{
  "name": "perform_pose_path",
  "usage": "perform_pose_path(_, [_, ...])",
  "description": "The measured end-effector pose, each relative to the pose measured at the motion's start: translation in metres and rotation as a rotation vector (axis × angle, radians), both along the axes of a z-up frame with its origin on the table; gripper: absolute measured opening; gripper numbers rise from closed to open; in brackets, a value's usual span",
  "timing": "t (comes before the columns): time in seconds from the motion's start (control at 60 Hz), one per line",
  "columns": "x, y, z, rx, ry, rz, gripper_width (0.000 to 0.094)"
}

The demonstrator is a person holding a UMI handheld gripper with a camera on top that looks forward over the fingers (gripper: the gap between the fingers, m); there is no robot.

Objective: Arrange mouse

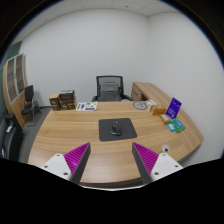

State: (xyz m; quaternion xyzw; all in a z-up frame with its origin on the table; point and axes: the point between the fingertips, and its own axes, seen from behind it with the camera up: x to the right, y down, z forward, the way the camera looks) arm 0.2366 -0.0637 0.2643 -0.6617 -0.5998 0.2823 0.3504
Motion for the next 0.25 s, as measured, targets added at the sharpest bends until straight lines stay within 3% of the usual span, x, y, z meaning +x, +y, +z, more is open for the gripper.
perform_pose_path(0.25, [0.0088,0.0054,0.0082,0.001,0.019,-0.006,0.0859])
